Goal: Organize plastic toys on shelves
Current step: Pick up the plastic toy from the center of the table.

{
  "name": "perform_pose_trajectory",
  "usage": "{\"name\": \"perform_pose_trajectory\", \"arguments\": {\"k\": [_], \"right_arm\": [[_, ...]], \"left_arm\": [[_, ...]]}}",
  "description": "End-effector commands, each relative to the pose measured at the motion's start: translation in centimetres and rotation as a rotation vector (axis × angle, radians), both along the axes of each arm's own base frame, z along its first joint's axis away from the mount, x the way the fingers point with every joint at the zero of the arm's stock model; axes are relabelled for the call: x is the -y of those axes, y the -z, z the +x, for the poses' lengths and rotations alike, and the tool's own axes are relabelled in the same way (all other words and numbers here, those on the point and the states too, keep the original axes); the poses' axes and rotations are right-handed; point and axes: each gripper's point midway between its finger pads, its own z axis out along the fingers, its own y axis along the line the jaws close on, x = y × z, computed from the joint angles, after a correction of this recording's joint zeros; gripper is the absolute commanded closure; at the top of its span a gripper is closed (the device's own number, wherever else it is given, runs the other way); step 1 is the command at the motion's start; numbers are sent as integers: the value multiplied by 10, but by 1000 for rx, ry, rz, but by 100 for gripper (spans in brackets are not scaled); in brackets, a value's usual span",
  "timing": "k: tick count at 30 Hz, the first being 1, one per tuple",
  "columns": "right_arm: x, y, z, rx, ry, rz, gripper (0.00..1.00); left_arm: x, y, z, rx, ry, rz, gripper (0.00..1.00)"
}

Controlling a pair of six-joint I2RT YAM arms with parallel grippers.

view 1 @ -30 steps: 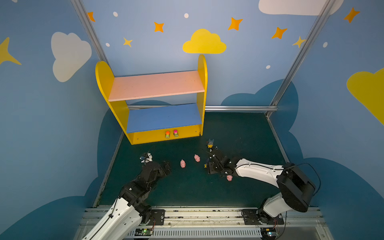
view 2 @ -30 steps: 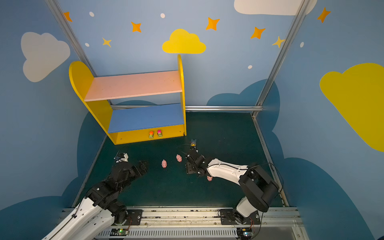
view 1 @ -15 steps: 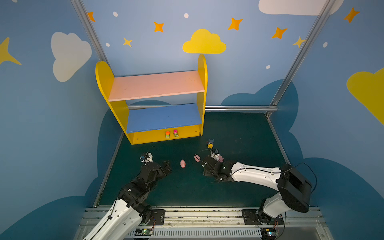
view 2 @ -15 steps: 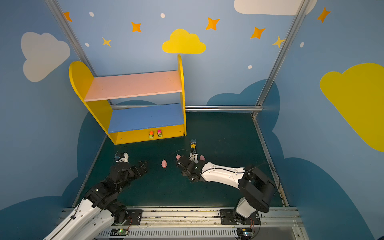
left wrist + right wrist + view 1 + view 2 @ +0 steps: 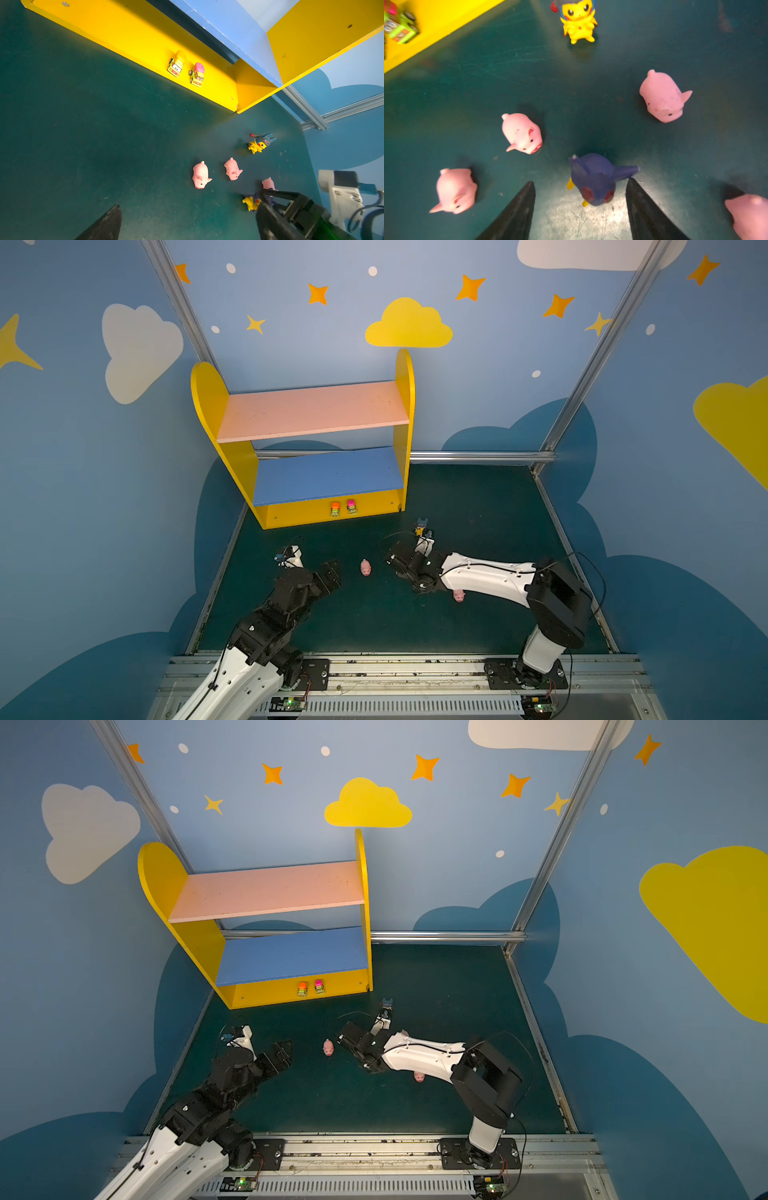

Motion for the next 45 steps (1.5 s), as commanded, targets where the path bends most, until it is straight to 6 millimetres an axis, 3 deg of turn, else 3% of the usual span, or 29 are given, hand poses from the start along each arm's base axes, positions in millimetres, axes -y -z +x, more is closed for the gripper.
{"name": "perform_pose_trajectory", "arguments": {"k": [1, 15, 25, 31, 37, 45], "right_arm": [[9, 2, -2, -6, 37, -46, 32], [12, 22, 3, -32, 28, -53, 32], [10, 39, 13, -45, 15, -42, 38], [13, 44, 16, -51, 10, -42, 48], [12, 48, 17, -59, -7, -39, 69], [11, 50, 15, -65, -59, -61, 80]], "left_arm": [[0, -1, 0, 5, 0, -6, 0], [1, 1, 1, 3, 2, -4, 0], [-1, 1, 1, 1, -6, 3, 0], [-2, 1, 2, 2, -13, 7, 0], [-3, 1, 2, 1, -17, 13, 0], [-5, 1, 2, 1, -24, 19, 0]]}}
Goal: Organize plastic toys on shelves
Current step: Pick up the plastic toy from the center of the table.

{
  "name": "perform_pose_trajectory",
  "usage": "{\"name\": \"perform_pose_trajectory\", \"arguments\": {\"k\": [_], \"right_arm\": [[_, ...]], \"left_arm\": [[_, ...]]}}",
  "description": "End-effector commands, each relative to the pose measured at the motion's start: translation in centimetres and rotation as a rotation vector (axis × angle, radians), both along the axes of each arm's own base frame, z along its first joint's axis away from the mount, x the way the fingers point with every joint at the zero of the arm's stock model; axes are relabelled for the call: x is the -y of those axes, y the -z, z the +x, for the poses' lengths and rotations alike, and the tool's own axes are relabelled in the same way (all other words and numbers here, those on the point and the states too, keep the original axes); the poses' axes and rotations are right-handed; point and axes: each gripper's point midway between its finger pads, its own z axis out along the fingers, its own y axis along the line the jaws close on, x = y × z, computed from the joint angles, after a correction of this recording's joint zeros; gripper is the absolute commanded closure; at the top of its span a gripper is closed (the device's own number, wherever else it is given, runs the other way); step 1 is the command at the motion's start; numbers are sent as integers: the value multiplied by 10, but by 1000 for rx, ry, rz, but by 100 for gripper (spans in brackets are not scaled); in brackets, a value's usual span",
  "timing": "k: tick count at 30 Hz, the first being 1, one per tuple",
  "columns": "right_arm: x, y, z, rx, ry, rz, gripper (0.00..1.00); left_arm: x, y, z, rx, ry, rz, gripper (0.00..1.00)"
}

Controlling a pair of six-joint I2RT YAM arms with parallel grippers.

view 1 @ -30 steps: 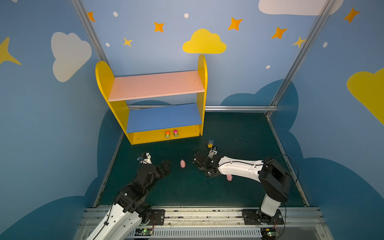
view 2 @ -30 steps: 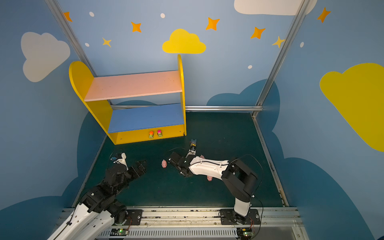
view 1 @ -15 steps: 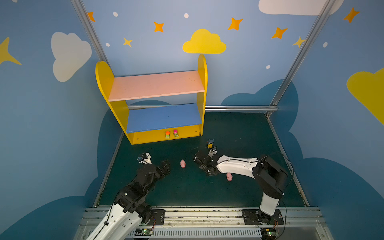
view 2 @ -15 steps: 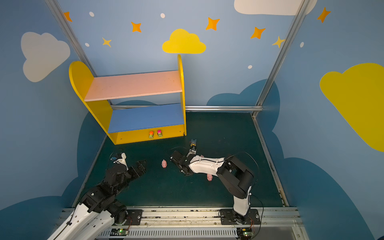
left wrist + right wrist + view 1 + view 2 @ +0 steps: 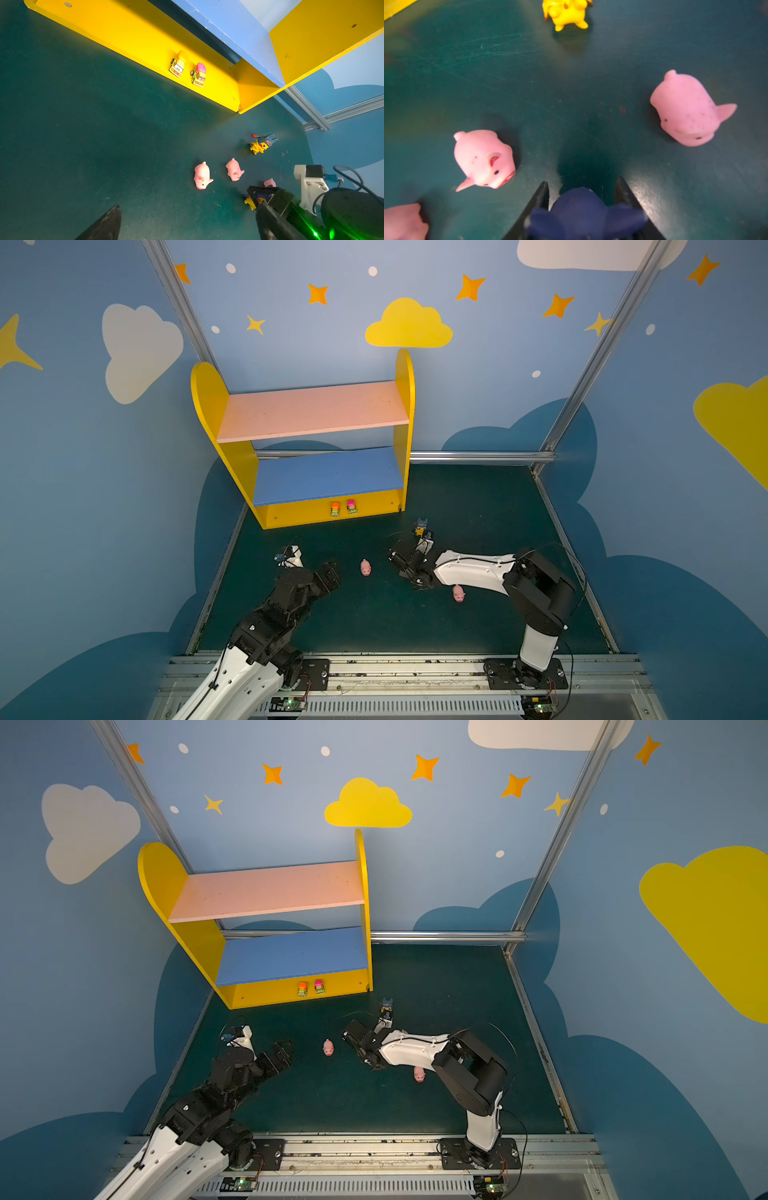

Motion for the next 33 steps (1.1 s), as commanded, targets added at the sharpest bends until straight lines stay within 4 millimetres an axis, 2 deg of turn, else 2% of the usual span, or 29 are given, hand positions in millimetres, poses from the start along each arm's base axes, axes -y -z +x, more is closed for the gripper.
{"name": "perform_pose_trajectory", "arguments": {"k": [1, 11, 14, 19, 27, 33], "right_arm": [[4, 11, -5, -27, -48, -36, 80], [-5, -16, -13, -10, -212, -94, 82], [-8, -31, -13, 3, -265, -94, 83], [-21, -70, -8, 40, -367, -76, 82], [-41, -137, 9, 97, -512, -37, 82], [-52, -189, 24, 161, -600, -45, 82]], "left_arm": [[-4, 1, 1, 4, -19, 13, 0], [1, 5, 1, -44, 8, 29, 0], [3, 2, 3, -72, 14, 46, 0], [0, -22, 7, -69, 9, 91, 0], [-11, -71, 13, -13, -22, 157, 0], [-14, -94, 16, 3, -32, 190, 0]]}}
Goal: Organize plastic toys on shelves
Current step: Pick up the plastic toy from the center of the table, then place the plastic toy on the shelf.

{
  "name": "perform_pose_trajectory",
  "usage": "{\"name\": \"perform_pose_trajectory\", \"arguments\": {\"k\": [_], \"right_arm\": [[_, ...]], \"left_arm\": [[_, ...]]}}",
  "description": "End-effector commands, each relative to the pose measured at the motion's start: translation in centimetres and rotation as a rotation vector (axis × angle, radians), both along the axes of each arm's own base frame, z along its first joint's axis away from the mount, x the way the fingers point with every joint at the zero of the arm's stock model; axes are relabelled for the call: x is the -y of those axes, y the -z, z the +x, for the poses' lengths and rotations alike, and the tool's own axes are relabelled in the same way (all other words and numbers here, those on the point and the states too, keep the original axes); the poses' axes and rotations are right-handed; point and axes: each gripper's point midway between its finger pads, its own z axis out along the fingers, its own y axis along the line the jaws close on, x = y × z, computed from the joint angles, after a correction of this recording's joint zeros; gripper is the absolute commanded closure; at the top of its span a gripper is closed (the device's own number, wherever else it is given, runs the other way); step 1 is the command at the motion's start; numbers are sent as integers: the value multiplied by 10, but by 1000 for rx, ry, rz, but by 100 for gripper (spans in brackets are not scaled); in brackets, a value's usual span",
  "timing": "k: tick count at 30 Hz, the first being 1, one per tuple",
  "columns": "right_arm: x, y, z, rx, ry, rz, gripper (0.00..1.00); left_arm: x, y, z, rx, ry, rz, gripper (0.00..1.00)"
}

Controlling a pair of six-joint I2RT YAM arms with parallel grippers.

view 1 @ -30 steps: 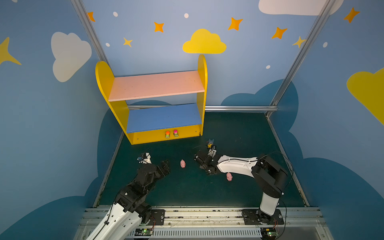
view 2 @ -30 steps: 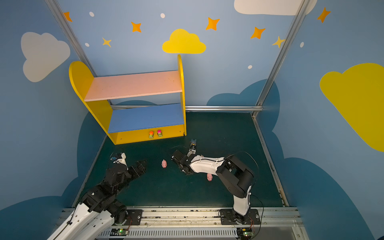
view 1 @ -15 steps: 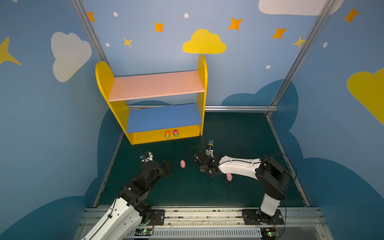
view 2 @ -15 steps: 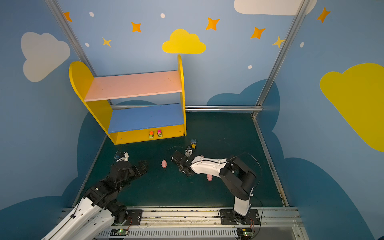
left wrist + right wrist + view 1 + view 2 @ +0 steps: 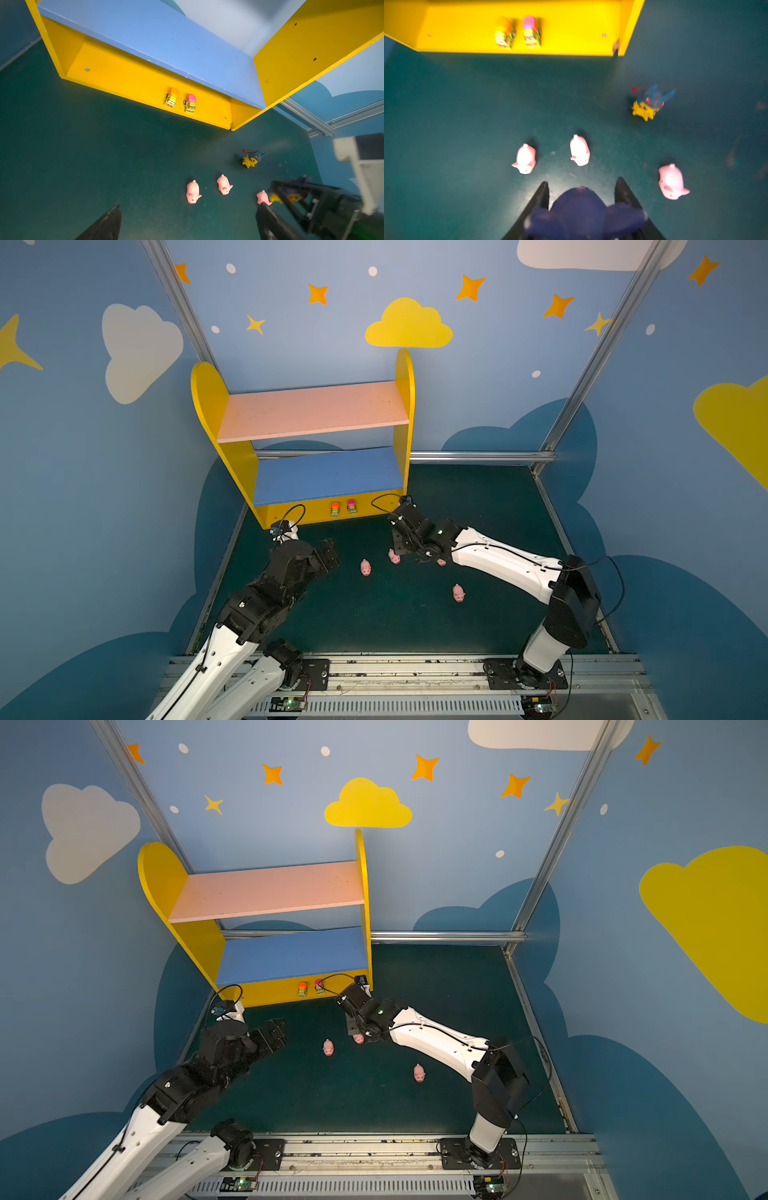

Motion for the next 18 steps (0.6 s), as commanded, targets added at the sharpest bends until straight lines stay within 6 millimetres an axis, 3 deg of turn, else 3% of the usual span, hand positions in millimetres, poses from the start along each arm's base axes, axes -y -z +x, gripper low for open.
{"name": "perform_pose_trajectory", "arguments": {"k": [1, 11, 18], "right_arm": [[0, -34, 3, 49, -89, -29, 82], [-24, -144, 35, 236, -208, 42, 83], [-38, -179, 50, 291, -252, 80, 82]], "left_arm": [[-10, -8, -2, -5, -18, 62, 0], [-4, -41, 14, 23, 7, 121, 0], [0, -53, 24, 31, 19, 158, 0]]}}
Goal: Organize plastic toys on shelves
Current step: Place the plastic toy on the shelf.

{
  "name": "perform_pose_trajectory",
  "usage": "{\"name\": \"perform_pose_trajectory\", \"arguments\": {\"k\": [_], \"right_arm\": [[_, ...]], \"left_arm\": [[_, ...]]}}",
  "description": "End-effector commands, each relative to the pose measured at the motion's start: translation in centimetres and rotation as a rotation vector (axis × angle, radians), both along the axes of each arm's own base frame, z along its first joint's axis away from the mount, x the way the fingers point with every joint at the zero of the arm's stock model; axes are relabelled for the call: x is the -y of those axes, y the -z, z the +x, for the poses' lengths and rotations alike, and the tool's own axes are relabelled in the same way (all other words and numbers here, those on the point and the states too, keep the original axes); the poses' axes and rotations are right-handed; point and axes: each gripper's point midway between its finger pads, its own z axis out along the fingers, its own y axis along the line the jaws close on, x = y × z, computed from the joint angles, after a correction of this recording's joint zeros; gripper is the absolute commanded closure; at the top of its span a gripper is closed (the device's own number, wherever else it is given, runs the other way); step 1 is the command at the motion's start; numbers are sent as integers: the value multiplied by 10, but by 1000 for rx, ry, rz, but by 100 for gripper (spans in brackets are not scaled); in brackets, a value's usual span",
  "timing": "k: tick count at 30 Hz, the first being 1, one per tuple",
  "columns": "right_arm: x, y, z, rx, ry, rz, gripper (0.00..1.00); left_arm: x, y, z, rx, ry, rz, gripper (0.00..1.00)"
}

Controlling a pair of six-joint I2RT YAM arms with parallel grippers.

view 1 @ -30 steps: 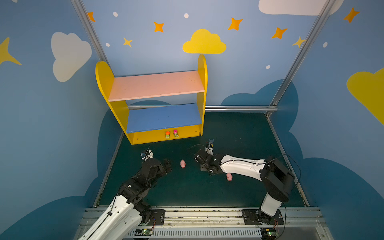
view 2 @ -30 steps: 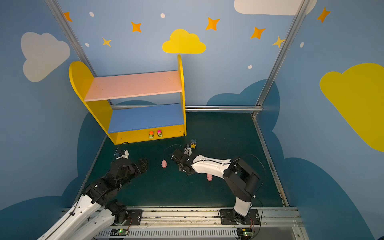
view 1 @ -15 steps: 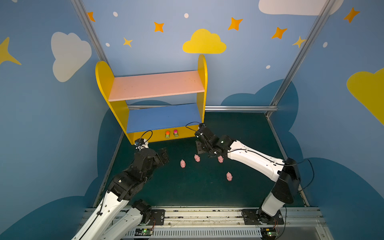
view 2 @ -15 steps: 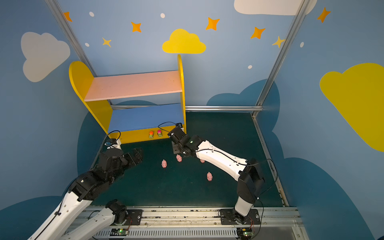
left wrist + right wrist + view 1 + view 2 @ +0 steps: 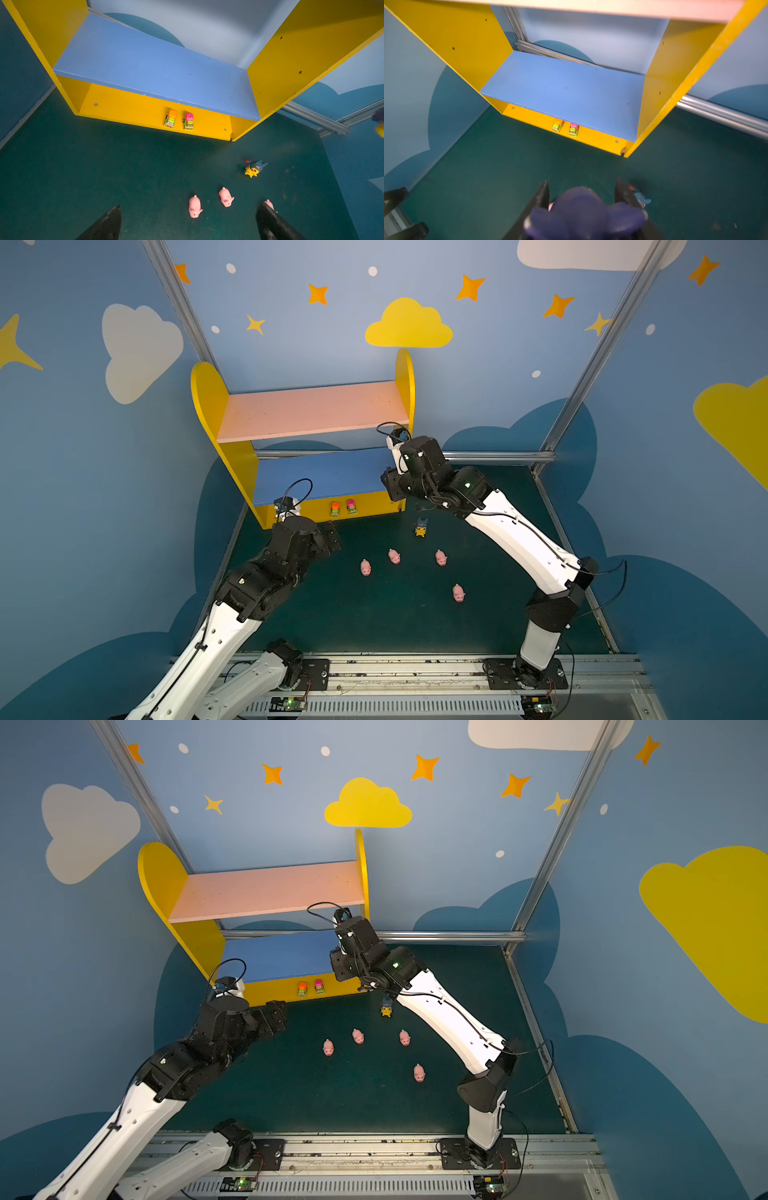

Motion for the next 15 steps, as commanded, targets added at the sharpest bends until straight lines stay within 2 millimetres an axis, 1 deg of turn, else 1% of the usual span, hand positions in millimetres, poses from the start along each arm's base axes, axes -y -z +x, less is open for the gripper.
{"name": "perform_pose_trajectory", "arguments": {"k": [1, 4, 9, 15], "right_arm": [[-5, 1, 2, 3, -46, -48, 82], [-9, -11, 9, 33, -55, -27, 82], [-15, -47, 27, 124, -72, 50, 82], [-21, -72, 40, 212, -114, 110, 81]], "left_arm": [[-5, -9, 1, 14, -5, 43, 0], [-6, -13, 3, 23, -9, 54, 0], [-7, -17, 7, 31, -14, 62, 0], [-7, -19, 11, 34, -20, 72, 0]]}}
